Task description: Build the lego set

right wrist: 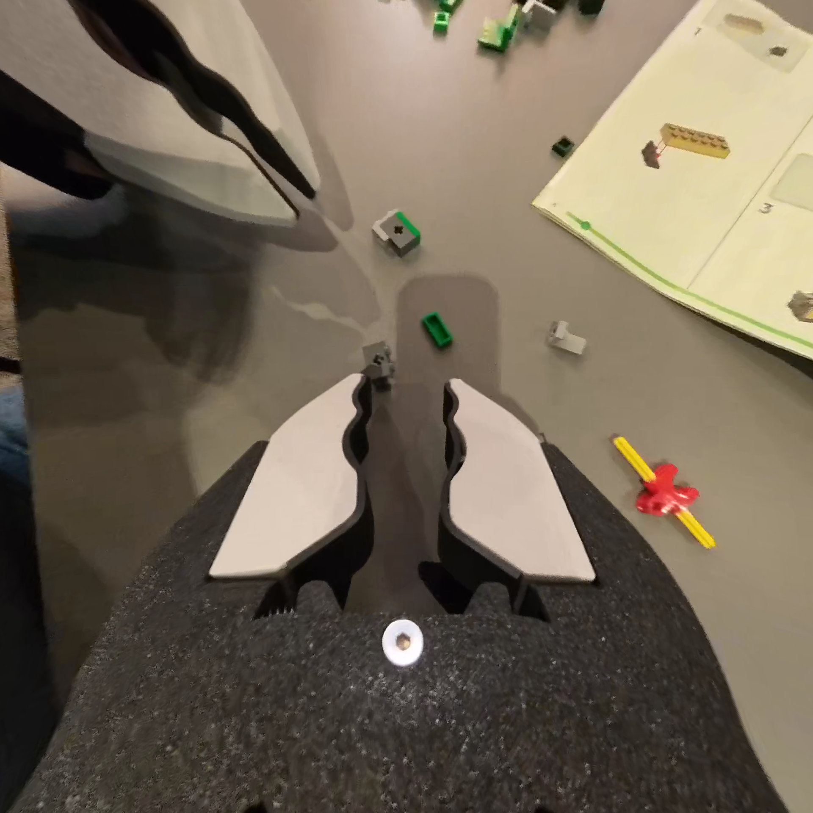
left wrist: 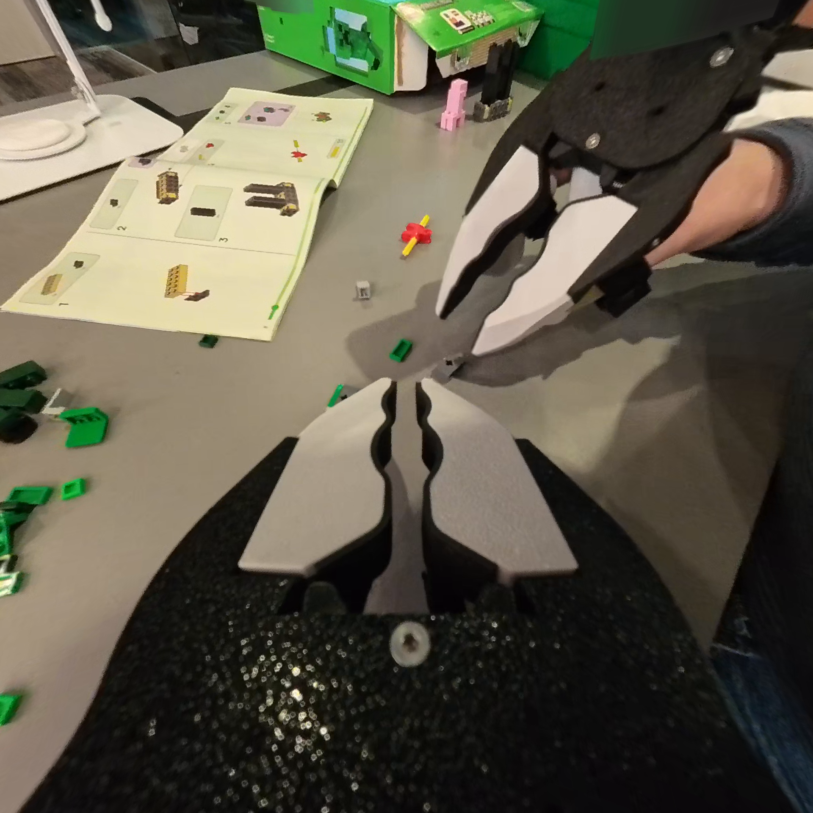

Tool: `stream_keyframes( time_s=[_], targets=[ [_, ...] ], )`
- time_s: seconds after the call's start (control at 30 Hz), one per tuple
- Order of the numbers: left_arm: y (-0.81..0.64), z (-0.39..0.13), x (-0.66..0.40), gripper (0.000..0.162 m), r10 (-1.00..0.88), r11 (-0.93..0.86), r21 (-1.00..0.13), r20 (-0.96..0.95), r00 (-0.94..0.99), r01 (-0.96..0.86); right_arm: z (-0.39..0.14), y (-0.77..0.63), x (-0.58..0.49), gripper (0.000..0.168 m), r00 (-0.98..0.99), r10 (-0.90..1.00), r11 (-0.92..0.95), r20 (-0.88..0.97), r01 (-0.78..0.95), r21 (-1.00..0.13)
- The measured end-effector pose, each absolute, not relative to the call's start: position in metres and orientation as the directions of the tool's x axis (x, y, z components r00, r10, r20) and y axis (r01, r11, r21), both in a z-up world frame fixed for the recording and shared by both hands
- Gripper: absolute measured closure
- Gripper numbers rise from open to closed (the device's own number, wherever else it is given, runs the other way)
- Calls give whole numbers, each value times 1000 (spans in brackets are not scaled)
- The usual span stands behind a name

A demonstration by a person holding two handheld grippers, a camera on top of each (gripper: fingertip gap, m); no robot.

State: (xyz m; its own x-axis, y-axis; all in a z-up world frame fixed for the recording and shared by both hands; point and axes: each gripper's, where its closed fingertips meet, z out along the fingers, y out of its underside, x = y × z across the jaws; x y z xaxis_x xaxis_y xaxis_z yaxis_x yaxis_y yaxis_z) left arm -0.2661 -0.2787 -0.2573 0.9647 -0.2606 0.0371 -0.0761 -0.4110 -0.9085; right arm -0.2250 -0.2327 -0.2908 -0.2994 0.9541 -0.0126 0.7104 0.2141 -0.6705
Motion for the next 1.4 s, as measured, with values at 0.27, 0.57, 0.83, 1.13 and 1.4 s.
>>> stream_keyframes(
  time_s=[0.27, 0.57, 0.83, 1.13, 1.4],
  targets=[
    [-278, -253, -266, 154, -267, -406, -910, 28, 963, -86, -279, -195, -248, 146, -450, 887, 382, 101, 595, -707],
    [-285, -251, -272, 155, -237, -402, -914, 35, 971, -65, -295, -176, -266, 161, -414, 908, 284, -70, 728, -624],
    [-285, -253, -274, 154, -234, -407, -911, 34, 972, -66, -288, -186, -266, 164, -519, 845, 468, 128, 601, -648],
    [-276, -239, -257, 138, -305, -317, -947, 147, 941, 45, -235, -274, -236, 164, -725, 491, 650, 483, -65, -757],
    [-282, -215, -221, 131, -530, -177, -982, 148, 835, 62, -210, -289, -217, 168, -802, 479, 424, 358, -146, -894]
  ],
)
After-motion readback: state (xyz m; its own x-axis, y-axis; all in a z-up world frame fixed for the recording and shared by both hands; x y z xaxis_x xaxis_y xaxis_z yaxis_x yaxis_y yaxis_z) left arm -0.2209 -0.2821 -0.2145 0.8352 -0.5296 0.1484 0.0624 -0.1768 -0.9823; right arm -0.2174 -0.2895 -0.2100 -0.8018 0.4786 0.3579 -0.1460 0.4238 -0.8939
